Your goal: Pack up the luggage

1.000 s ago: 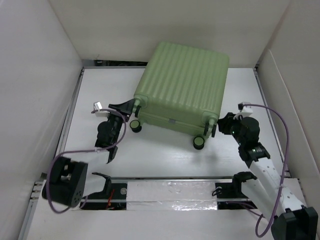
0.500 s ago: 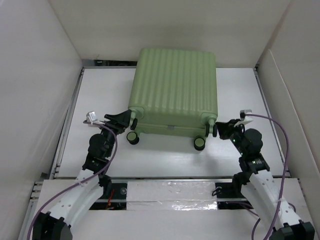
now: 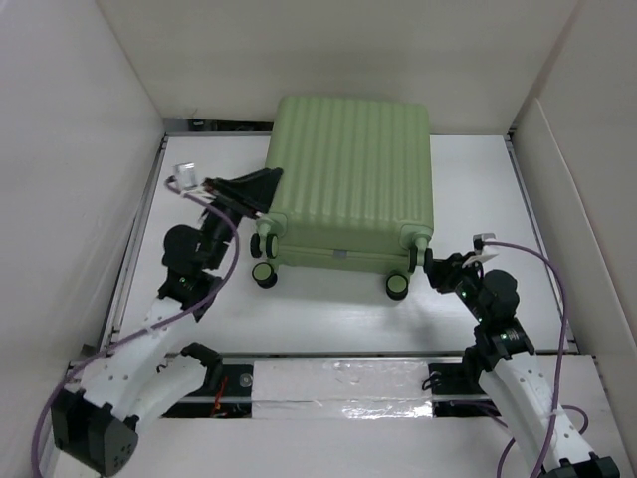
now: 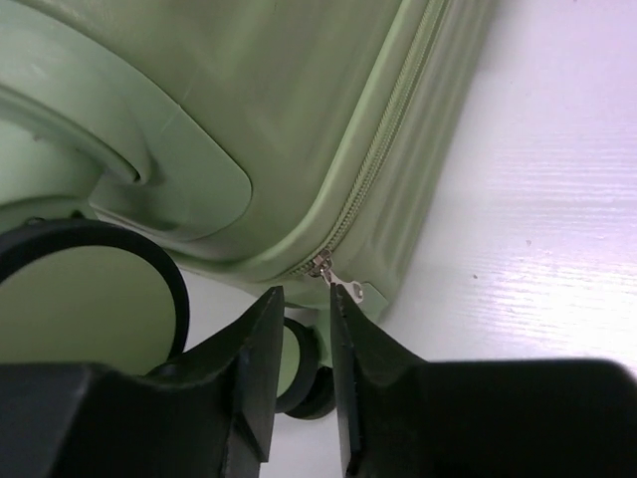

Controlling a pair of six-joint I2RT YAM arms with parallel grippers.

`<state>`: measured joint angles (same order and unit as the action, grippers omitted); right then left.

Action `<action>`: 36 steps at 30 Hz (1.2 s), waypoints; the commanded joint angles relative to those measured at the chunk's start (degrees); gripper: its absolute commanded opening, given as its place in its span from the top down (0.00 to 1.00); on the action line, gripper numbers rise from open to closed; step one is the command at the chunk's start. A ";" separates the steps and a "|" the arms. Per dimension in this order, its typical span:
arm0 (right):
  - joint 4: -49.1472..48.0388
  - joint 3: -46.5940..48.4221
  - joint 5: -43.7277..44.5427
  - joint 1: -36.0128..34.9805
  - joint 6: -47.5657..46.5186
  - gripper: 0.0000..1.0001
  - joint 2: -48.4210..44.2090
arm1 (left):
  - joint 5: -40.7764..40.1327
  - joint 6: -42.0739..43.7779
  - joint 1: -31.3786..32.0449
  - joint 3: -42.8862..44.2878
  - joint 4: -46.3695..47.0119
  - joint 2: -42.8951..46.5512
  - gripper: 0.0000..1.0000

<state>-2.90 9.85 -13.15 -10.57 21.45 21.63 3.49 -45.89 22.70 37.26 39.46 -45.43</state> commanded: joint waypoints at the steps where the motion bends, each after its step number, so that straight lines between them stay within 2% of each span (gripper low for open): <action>1: 2.19 1.58 -1.17 0.20 -1.68 0.67 -0.36 | 10.23 6.23 11.24 2.03 3.08 -7.38 0.48; 3: 1.50 0.36 -1.62 0.20 -1.16 0.67 -0.36 | 3.22 11.41 19.19 4.74 -0.69 -11.60 0.50; 4: 0.45 -0.35 -1.27 0.20 -0.80 0.67 -0.18 | -2.03 15.79 26.10 5.37 -1.75 -12.57 0.50; 7: -1.58 -1.06 -0.12 0.20 -0.36 0.66 1.31 | -7.26 18.47 31.87 5.11 -2.99 -15.12 0.53; 10: -7.11 -1.50 -1.70 0.20 -0.53 0.65 4.38 | -2.10 17.85 32.41 3.62 -2.55 -17.41 0.54; 16: -9.93 1.84 -0.12 0.20 -4.58 0.65 11.67 | 1.61 17.41 32.41 0.89 -1.23 -20.22 0.54; 20: -16.16 0.44 -1.44 0.20 -4.58 0.65 15.19 | 3.80 17.24 32.41 1.33 -2.11 -22.94 0.54; 26: -20.12 0.00 -0.92 0.20 -5.81 0.66 15.90 | 6.27 16.27 32.41 1.42 -1.58 -26.02 0.54; 36: -24.97 -1.94 1.10 0.20 -6.07 0.76 15.20 | 9.78 15.21 32.94 1.59 1.40 -30.59 0.55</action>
<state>-16.95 7.44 -14.09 -10.48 16.01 37.85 11.05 -30.37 55.42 38.76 35.99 -76.01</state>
